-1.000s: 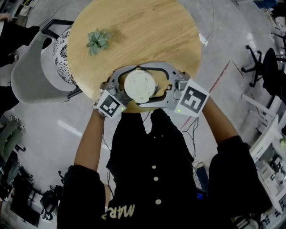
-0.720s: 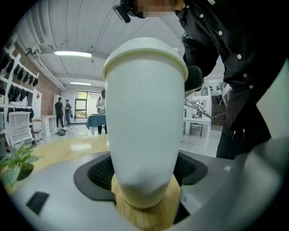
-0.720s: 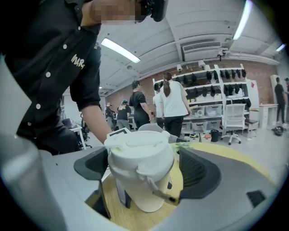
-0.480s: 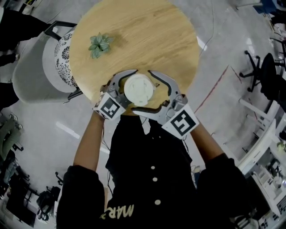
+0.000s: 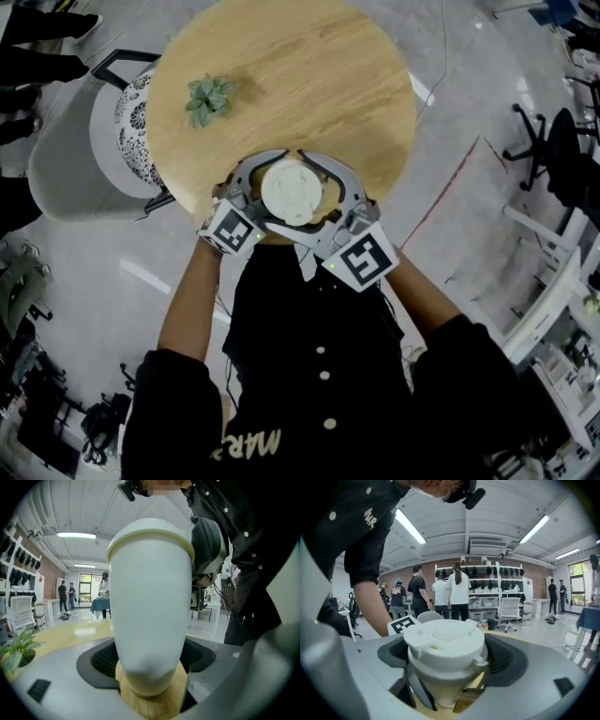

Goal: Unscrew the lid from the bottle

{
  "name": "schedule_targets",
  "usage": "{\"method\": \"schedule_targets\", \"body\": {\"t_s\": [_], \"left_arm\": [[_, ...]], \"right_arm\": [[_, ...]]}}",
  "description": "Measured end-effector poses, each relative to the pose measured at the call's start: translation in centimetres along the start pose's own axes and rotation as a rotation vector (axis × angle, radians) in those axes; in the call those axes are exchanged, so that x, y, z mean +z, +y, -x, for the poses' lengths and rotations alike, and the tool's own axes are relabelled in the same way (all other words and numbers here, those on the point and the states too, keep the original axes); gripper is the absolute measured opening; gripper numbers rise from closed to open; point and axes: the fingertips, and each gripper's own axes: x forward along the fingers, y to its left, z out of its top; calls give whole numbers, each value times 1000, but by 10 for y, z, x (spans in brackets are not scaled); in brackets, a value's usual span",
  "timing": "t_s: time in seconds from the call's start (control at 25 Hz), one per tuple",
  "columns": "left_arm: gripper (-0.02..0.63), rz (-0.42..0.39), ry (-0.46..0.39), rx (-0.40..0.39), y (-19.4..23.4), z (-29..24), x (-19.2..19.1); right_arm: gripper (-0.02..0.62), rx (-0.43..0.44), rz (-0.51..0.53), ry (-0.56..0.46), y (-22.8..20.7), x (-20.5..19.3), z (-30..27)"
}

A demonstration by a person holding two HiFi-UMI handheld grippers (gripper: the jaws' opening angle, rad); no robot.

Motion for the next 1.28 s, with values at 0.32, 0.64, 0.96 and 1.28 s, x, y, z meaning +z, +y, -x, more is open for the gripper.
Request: {"method": "schedule_targets", "body": {"t_s": [0.32, 0.64, 0.96, 1.28], "left_arm": [[374, -14, -11, -23, 1, -1, 1], [374, -28, 71, -58, -1, 2, -11], [374, -30, 56, -52, -1, 2, -9], [379, 33, 41, 0, 0, 11, 5]], "right_arm": [[472, 469, 102, 18, 15, 2, 1], [472, 432, 67, 3, 13, -1, 3], [471, 394, 35, -47, 7, 20, 15], [471, 305, -35, -76, -3, 65, 36]]}}
